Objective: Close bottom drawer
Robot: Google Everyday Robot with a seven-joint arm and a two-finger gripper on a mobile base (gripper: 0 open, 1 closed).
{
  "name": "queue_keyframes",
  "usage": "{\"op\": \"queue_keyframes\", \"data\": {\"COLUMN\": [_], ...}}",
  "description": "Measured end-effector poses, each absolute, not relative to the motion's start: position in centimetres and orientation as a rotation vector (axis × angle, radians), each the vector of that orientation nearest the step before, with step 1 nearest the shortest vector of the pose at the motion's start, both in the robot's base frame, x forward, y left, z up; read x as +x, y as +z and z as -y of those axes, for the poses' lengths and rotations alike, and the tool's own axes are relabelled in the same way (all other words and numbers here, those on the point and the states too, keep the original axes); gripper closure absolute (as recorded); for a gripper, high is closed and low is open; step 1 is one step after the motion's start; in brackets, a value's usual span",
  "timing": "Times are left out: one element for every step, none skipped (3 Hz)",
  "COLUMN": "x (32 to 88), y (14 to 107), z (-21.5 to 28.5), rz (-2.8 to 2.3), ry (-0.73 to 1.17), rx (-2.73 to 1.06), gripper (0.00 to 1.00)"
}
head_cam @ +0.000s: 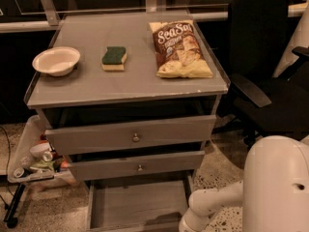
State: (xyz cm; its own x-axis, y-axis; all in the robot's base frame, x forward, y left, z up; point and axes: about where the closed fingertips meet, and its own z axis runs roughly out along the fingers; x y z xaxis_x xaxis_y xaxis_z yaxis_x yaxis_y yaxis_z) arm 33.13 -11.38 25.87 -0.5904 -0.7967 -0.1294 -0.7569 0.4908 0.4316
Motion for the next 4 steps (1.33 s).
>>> {"op": "queue_keyframes", "data": {"x": [33.1,34.7,37.3,38.5], "y": [25.9,23.6,21.2,19.2], "z": [11.4,12.0,12.4,12.3], "rz": [2.636,2.686,2.731,2.739], "ry": [-0.695,-0.709,-0.7,-0.693], "rx": [1.377,1.354,1.345,1.338], "gripper": [1.0,1.0,1.0,1.0]}}
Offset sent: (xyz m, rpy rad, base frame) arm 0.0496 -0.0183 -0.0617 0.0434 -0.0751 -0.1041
